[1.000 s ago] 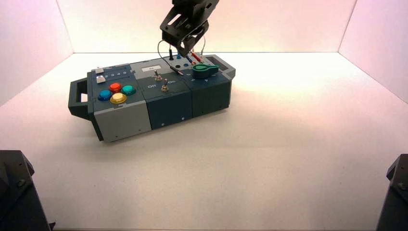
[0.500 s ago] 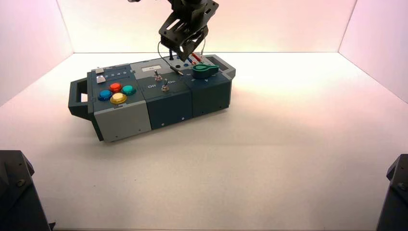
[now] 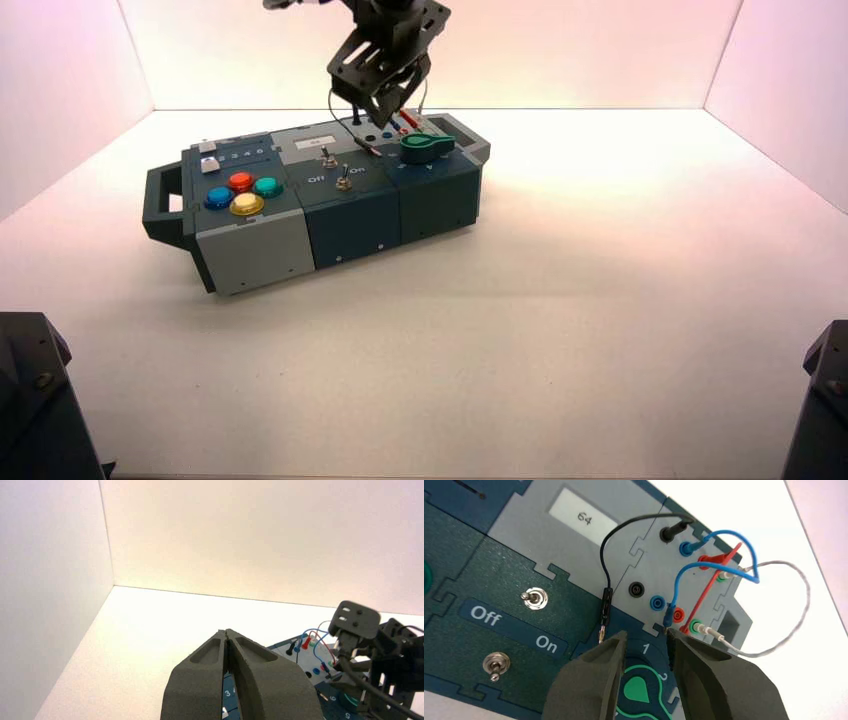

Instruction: Insert the blue wire.

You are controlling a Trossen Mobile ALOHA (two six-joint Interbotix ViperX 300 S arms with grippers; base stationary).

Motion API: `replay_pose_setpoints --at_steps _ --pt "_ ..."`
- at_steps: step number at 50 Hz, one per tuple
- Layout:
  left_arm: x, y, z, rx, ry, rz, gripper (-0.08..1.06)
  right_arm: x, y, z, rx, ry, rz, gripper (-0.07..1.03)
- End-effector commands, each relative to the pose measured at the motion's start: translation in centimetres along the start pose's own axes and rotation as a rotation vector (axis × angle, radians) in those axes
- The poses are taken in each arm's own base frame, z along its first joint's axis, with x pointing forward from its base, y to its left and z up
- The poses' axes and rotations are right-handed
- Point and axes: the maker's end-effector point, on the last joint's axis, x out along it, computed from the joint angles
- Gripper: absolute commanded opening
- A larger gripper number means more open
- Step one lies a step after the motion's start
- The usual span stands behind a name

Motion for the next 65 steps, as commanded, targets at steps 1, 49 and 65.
replay_pose_setpoints --at_steps 1,49,65 --pt "0.0 -0.2 0.8 0.008 -0.02 -0.007 -0.03 -1.0 -1.2 1.5 0.027 -0.042 -0.016 0.44" --pt "0.0 -0.2 0.9 0.009 -0.031 -0.008 -0.03 -0.2 -3.0 3.3 0.055 -0.051 -0.041 0.44" --pt "0.0 -0.2 0.9 0.008 -0.039 -0.006 -0.03 1.1 -3.0 3.4 0.051 -0.006 -0.048 0.44"
